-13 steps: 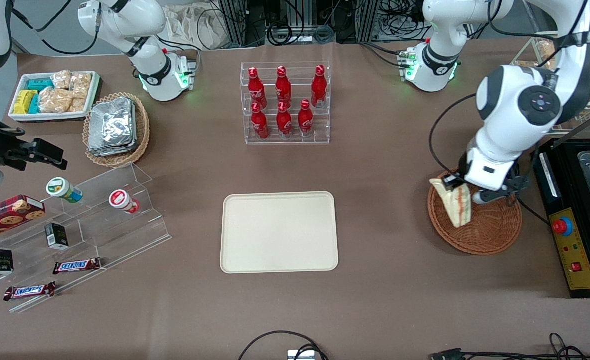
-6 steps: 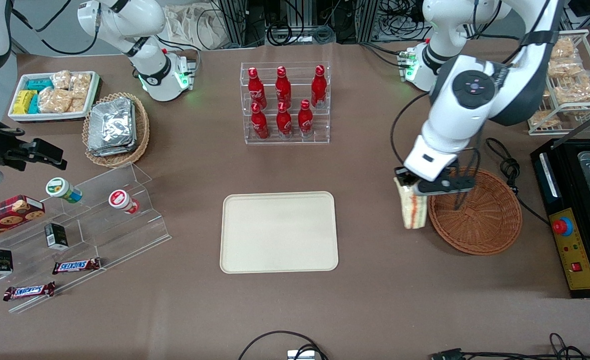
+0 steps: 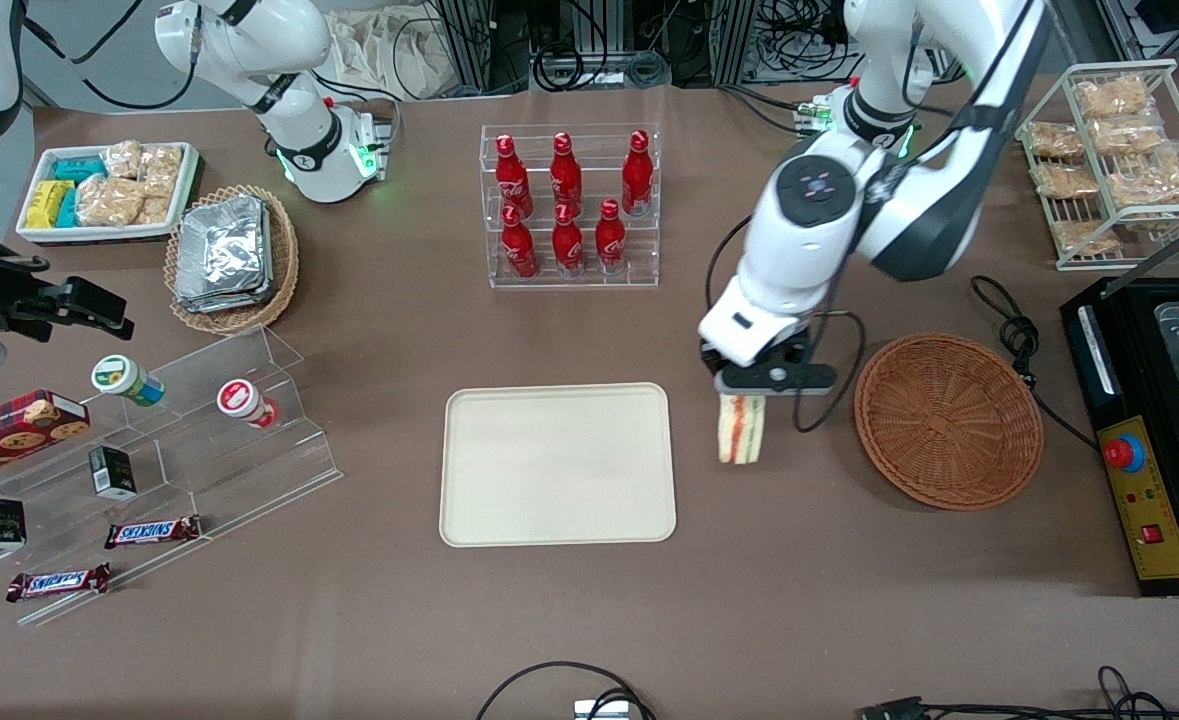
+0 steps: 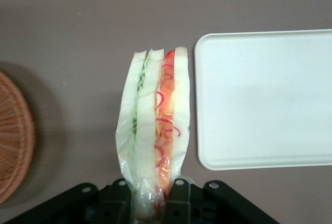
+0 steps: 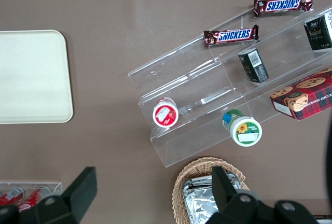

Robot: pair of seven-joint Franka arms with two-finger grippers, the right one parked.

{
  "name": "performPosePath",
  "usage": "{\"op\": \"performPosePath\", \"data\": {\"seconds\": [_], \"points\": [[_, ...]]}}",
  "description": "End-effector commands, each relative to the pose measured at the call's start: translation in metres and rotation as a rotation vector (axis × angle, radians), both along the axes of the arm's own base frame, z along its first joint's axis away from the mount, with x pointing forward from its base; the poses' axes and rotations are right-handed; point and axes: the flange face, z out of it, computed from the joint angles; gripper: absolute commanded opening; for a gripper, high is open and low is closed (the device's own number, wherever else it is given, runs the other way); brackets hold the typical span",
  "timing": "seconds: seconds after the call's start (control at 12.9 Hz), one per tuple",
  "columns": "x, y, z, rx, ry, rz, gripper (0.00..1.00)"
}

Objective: Place sandwich from basket to tray
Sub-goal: 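Carry the held sandwich over the white tray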

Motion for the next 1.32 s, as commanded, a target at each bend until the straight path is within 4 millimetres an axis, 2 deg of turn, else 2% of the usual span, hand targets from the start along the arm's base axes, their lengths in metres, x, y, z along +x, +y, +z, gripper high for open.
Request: {"op": "performPosePath", "data": {"seconds": [0.0,0.23,0.39,0.54,0.78,0.93,1.24], "points": [[0.022,-0.047,-0.033,-0.001,0.021,-0.007,0.13],[0.024,-0.093,-0.075,0.005,0.037,-0.052,0.14],[0.029,-0.103,-0.106,0.032,0.026,-0.017,0.14],[0.029,-0.112,-0.124,0.031,0.037,-0.023,0.14],[0.040,-0.116,-0.154,0.019,0.065,-0.009,0.14],[0.036,-0.128,-0.162,0.006,0.063,-0.019,0.14],[0.035,-0.132,-0.174,-0.013,0.058,-0.008,0.16]]}}
